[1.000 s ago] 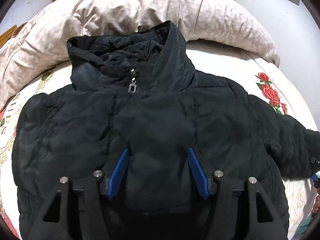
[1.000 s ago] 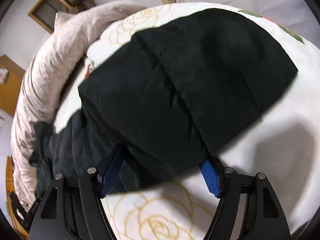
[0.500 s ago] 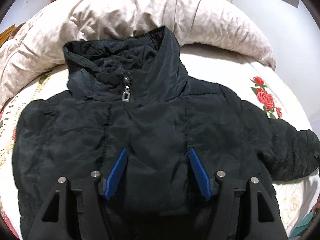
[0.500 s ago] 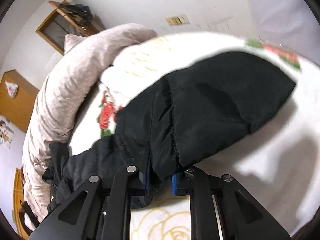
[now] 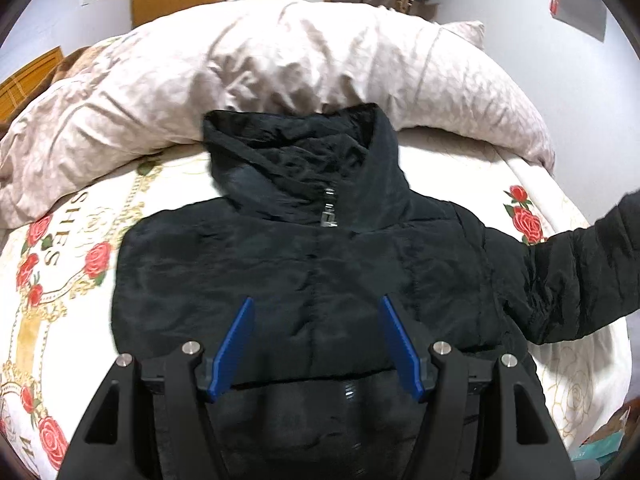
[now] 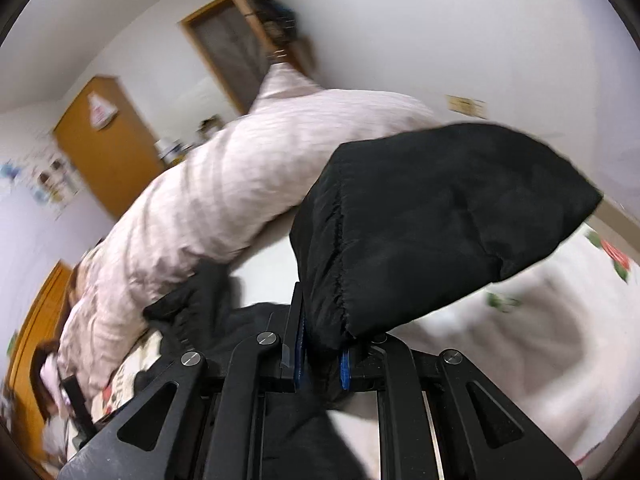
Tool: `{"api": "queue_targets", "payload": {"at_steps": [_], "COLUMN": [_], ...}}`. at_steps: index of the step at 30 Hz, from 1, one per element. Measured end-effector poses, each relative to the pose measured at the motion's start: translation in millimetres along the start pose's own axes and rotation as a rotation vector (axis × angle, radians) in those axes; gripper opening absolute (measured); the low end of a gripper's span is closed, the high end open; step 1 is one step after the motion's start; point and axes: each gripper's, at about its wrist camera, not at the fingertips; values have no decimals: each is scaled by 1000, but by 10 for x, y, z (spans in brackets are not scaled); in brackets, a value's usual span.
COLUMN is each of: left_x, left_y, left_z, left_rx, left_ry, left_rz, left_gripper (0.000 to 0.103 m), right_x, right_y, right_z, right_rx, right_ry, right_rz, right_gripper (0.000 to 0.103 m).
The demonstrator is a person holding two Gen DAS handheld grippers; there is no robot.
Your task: Fold large clothes
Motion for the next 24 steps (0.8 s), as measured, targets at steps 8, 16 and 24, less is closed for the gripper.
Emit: {"api": "queue_targets", "payload": {"at_steps": [8,16,24], "left_x": [-660,-1129,-1354], "left_y": [40,-119,-200], "left_z": [175,303,287], "left_rx": [-6,14,24], "left_ry": [124,188,214], "left_rz": [-18,-24,2], "left_gripper": [66,66,66], "right_x": [-1110,-1832,-2133], "right_y": [-335,-1101,-1843], "right_z": [346,1005,1769], "right_rx": [-102,-270,-419], "right_ry": [174,328,447], "right_rz": [-110,-132,-94], "right_gripper": [13,14,33]}}
Point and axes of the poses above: each gripper's, at about its wrist camera, not at the fingertips, and y roughly against the way its jaws point, x to its right, z to its underside, and after that the axes turned 1 degree about -y, right-handed
